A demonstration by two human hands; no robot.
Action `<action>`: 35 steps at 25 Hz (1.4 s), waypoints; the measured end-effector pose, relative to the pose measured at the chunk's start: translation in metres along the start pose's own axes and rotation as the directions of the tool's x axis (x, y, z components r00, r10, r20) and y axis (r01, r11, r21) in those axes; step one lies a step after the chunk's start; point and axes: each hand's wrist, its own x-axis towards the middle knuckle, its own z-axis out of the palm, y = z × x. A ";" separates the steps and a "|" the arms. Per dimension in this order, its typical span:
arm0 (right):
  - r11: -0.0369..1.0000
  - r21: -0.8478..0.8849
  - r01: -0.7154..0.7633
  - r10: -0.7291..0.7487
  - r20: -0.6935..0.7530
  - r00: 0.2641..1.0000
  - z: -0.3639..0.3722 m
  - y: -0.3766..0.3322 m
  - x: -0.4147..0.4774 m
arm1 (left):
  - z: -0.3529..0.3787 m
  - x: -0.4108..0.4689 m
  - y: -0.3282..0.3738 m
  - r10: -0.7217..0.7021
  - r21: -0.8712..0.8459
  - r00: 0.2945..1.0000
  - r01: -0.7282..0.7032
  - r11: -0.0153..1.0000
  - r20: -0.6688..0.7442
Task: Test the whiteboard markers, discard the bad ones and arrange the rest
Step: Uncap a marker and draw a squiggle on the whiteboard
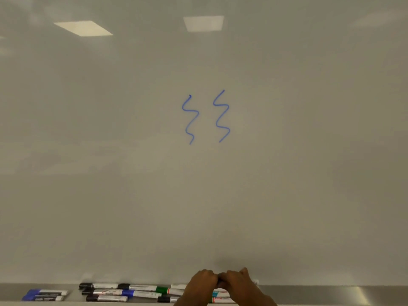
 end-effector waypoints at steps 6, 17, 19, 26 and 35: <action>0.995 -0.032 -0.091 0.090 -0.042 0.995 -0.003 -0.026 -0.003 | -0.006 -0.026 -0.025 0.066 0.013 0.985 -0.064 0.998 -0.160; 0.851 0.453 0.266 0.019 -0.533 0.846 -0.056 -0.084 0.020 | -0.058 -0.054 -0.111 0.142 0.047 0.457 -0.212 0.976 -0.878; 0.807 0.443 0.389 0.024 -0.684 0.730 -0.085 -0.104 0.028 | -0.099 -0.059 -0.123 0.133 0.073 0.260 -0.229 0.971 -0.956; 0.718 0.283 0.636 0.102 -0.947 0.306 -0.205 -0.171 0.028 | -0.273 -0.086 -0.163 0.290 0.298 -0.134 -0.040 0.954 -0.947; 0.761 0.128 0.636 0.119 -0.991 0.056 -0.285 -0.218 0.062 | -0.342 -0.076 -0.195 0.418 0.424 -0.093 -0.055 0.904 -0.904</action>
